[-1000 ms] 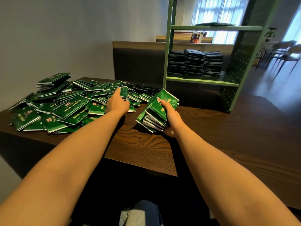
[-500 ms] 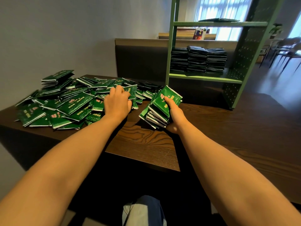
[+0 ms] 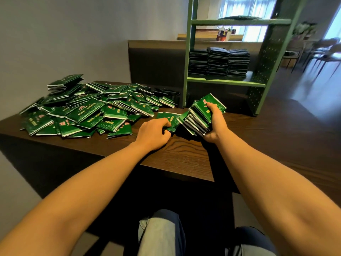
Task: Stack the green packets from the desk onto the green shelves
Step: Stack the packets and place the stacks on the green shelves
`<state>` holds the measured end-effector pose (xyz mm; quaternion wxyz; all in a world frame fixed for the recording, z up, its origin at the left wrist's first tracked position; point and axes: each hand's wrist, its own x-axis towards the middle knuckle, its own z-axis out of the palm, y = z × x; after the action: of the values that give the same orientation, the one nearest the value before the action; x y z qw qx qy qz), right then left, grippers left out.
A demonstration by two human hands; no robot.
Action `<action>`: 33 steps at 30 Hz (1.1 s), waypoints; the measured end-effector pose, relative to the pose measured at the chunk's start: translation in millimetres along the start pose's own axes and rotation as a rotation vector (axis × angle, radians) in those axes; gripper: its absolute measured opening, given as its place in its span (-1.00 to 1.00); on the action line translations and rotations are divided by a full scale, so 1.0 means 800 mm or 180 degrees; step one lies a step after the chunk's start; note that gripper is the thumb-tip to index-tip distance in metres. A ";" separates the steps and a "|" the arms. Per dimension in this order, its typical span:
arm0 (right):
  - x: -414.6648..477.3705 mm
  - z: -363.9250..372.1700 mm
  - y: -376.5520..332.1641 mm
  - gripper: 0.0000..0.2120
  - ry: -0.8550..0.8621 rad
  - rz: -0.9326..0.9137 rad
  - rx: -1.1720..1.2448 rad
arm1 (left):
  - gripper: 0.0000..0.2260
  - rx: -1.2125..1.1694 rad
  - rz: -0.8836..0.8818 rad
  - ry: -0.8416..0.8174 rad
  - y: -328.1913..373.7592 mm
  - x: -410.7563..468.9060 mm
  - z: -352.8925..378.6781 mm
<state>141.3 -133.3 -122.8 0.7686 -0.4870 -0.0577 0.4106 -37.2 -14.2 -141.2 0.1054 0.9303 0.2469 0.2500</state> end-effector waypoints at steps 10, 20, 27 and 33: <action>-0.008 -0.005 0.002 -0.63 -0.0367 0.0123 0.0357 | -0.75 -0.0835 -0.0252 0.0713 0.007 0.001 0.005; -0.026 0.025 -0.011 -0.66 -0.0351 0.0360 0.0623 | -0.73 -0.2284 -0.0628 0.1593 0.056 0.009 -0.010; -0.036 0.042 -0.009 -0.52 -0.0538 0.0476 0.0802 | -0.70 -0.2856 -0.0699 0.1582 0.089 0.004 -0.017; -0.022 0.040 -0.009 -0.48 -0.0193 0.0108 0.0192 | -0.67 -0.2454 -0.0901 0.1483 0.053 0.022 -0.017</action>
<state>118.4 -124.8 -94.8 0.7738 -0.4520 -0.0603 0.4398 -13.7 -40.7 -108.6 0.4180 0.6996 0.2777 0.5086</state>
